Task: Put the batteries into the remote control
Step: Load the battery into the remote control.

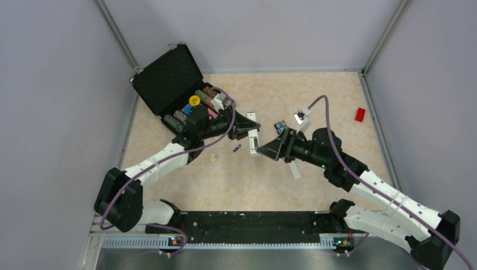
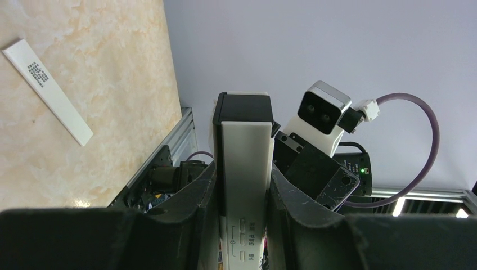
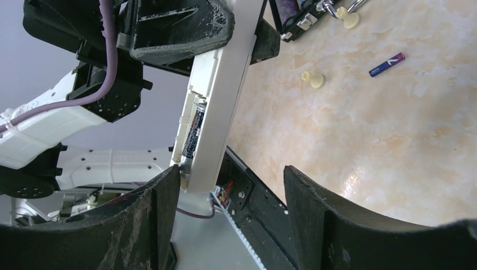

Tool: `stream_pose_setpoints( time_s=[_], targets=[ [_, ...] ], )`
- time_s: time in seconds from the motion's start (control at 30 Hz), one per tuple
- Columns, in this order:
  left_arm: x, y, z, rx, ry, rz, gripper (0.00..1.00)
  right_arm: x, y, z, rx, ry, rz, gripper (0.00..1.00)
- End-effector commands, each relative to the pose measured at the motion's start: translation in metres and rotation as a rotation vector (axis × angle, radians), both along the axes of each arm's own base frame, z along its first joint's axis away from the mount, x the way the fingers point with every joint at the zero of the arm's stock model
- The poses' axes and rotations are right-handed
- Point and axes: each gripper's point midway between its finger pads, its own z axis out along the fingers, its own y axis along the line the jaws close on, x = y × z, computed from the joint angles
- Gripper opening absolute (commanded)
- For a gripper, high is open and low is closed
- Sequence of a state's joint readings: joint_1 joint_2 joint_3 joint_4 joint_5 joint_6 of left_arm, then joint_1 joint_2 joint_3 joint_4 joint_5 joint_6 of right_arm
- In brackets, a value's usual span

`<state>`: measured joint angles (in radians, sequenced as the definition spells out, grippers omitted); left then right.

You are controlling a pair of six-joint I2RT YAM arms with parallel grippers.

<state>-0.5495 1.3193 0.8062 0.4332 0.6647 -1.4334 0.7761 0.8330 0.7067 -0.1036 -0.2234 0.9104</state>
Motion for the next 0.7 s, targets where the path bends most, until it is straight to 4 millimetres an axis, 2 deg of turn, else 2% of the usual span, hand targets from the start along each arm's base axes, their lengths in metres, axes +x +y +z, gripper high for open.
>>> stream_pose_setpoints(
  time_s=[0.0,0.17,0.53,0.67],
  targets=[
    [-0.015,0.003,0.040,-0.062,-0.117,-0.039,0.00,0.013,-0.004,-0.001,0.004,0.000,-0.069,0.65],
    [-0.019,0.004,0.041,-0.059,-0.133,-0.054,0.00,0.016,-0.002,-0.005,0.007,0.025,-0.078,0.64],
    [-0.028,0.007,0.054,-0.050,-0.264,-0.079,0.00,0.018,0.002,-0.025,-0.050,0.126,-0.088,0.60],
    [-0.025,0.013,0.041,0.050,-0.333,-0.039,0.00,0.017,0.006,-0.024,-0.048,0.161,-0.078,0.64]
  ],
)
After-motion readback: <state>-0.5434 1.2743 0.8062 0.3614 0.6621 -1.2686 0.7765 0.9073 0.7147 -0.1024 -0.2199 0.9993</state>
